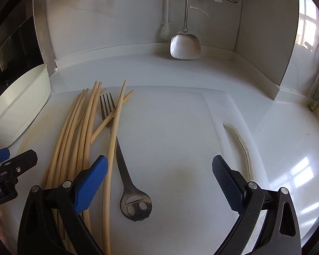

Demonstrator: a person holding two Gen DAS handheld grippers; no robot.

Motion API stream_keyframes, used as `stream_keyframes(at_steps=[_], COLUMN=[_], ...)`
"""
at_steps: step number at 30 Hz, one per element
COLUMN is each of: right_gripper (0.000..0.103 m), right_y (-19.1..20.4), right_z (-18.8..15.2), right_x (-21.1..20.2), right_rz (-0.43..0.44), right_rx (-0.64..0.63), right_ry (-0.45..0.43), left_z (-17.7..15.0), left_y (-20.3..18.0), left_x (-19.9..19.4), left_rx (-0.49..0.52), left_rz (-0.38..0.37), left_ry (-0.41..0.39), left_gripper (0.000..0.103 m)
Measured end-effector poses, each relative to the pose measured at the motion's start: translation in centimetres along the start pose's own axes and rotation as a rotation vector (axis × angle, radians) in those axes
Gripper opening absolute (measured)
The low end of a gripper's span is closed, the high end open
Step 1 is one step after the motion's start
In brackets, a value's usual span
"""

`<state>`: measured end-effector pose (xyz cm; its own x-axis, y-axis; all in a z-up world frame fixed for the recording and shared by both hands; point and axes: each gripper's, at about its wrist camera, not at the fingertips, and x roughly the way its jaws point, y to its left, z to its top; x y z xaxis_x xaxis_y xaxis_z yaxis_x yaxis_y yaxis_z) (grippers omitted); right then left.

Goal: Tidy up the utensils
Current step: 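Move both tools down toward the wooden chopsticks on the cutting board, then close the left tool on one chopstick while the right tool closes on another chopstick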

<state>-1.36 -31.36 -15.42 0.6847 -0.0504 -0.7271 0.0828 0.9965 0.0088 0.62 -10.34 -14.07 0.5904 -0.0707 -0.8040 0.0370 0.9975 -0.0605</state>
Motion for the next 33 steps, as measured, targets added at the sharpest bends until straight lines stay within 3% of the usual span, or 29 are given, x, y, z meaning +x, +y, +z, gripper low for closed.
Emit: stream_keyframes(at_steps=[10,22,27,33], right_gripper=[0.094,0.094,0.094,0.093], right_y=[1.4,-0.7,-1.8,-2.4], right_z=[0.7,0.8,0.7,0.3], right_x=[1.4,0.7,1.0,1.0], right_rz=[-0.066,-0.035,-0.08,-0.075], right_rx=[-0.071,-0.012,-0.006,-0.005], right_ry=[0.013,0.002,0.024,0.04], left_z=[0.3,0.9,1.0,1.2], left_y=[-0.8,-1.5,-2.0,-2.5], left_x=[1.2,2.2,2.4,2.4], left_rx=[0.026,0.022,0.028,0.035], left_rz=[0.005,-0.014,-0.013,-0.02], left_ry=[-0.004,0.012,0.005,0.005], left_gripper=[0.097,0.097,0.097,0.097])
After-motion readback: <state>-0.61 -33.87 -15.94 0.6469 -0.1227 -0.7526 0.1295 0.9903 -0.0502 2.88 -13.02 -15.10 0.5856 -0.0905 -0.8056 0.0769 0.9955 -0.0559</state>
